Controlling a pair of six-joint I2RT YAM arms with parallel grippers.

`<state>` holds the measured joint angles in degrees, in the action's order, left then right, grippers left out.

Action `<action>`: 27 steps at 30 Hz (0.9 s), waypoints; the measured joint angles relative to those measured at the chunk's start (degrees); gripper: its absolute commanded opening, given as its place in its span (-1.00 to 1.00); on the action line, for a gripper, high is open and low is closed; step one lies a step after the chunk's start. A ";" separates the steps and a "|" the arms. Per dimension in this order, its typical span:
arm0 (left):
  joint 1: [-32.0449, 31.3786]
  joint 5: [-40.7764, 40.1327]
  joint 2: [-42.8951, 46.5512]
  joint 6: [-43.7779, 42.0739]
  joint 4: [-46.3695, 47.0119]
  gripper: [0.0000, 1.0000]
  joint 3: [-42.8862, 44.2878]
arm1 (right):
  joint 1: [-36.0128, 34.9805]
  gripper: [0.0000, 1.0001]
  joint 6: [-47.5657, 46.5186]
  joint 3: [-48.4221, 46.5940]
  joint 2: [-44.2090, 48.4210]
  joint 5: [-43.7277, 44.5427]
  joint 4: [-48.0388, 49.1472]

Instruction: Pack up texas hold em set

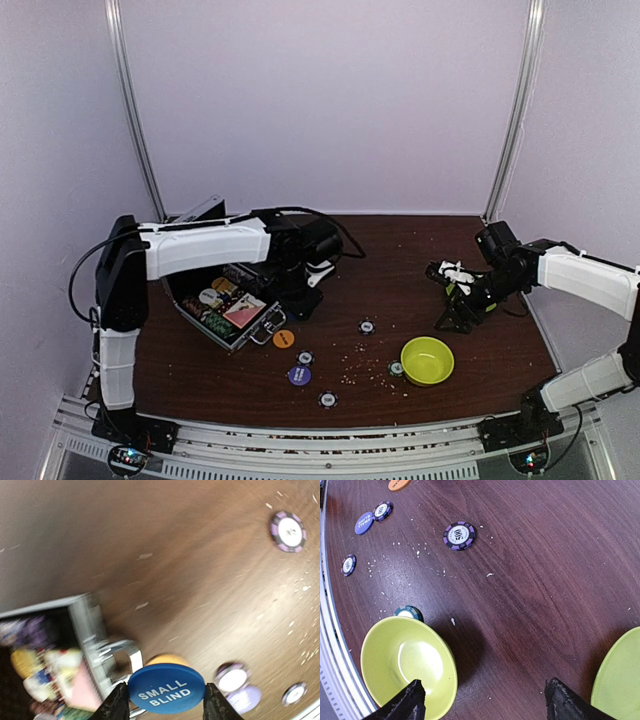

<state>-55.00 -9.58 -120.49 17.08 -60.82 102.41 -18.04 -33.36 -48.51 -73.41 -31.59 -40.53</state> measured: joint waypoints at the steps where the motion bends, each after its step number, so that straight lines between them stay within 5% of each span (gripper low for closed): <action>1: 0.85 -0.92 2.45 0.00 -0.26 -0.09 -1.36 | 0.00 0.66 0.02 0.00 0.00 0.02 0.00; 14: 19.34 -7.21 12.09 0.00 1.53 -0.10 -18.60 | 0.00 0.66 -0.17 0.00 -0.02 0.13 -0.04; 27: 25.09 -8.83 11.61 -1.33 7.72 -0.10 -19.21 | 0.00 0.66 -0.79 -0.02 -0.63 0.15 -0.04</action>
<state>-29.91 -18.41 -108.88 15.75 -53.10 83.20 -18.04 -34.15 -48.53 -74.04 -31.44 -40.58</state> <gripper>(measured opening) 0.460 0.829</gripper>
